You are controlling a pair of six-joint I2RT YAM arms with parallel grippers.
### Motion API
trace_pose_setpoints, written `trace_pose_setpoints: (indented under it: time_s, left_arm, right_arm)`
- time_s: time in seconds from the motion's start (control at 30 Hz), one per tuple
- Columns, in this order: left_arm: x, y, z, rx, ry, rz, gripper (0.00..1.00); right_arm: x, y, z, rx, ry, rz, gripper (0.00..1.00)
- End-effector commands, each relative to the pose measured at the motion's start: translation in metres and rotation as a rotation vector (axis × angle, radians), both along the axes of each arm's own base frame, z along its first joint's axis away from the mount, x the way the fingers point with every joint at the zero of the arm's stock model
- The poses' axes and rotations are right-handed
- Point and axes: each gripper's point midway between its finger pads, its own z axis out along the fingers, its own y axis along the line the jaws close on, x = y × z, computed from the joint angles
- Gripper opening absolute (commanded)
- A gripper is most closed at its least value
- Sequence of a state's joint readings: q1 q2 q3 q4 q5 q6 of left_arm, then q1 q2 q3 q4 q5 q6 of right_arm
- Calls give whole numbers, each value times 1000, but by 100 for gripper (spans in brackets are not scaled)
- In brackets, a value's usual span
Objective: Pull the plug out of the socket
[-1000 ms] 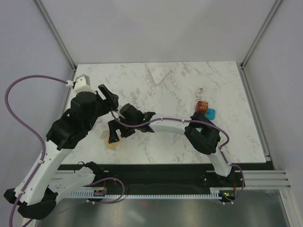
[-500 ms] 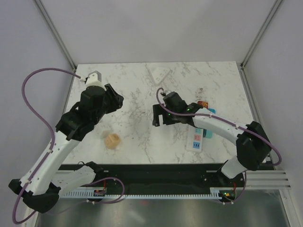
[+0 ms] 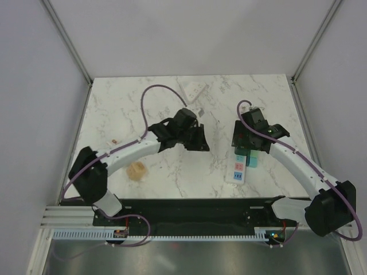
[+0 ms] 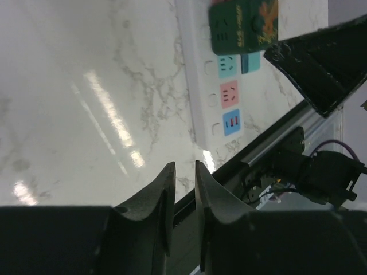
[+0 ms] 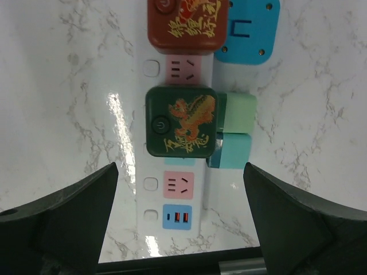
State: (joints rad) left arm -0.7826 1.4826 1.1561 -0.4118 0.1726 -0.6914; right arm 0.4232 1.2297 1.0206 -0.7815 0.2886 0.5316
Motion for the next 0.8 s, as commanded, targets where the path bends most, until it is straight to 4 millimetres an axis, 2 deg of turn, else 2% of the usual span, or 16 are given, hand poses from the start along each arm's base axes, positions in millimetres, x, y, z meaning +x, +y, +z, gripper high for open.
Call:
trace_pose_setpoints:
  time_s: [0.0, 0.07, 0.17, 0.23, 0.27, 0.43, 0.6, 0.77]
  left_arm:
    - [-23, -80, 11, -133, 37, -202, 25]
    - [-28, -106, -7, -130, 89, -249, 22]
    - [-27, -128, -23, -134, 120, -273, 18]
    - [-23, -138, -22, -152, 124, -279, 15]
    - [-23, -141, -32, -142, 145, -283, 13]
    - [-18, -151, -46, -141, 175, -276, 9]
    - [-16, -157, -63, -131, 210, -272, 5]
    - [-16, -163, -72, -129, 229, -272, 2]
  right_arm:
    - [-7, -12, -11, -12, 60, 1, 98]
    - [-5, -16, -13, -2, 74, -7, 98]
    - [-1, -17, -19, 22, 93, -14, 97]
    - [2, -11, -25, 52, 102, 2, 93]
    - [3, -9, -27, 59, 106, 4, 91]
    - [9, -1, -28, 107, 66, 8, 80]
    - [12, 0, -33, 107, 69, 12, 79]
    - [15, 2, -38, 108, 71, 11, 76]
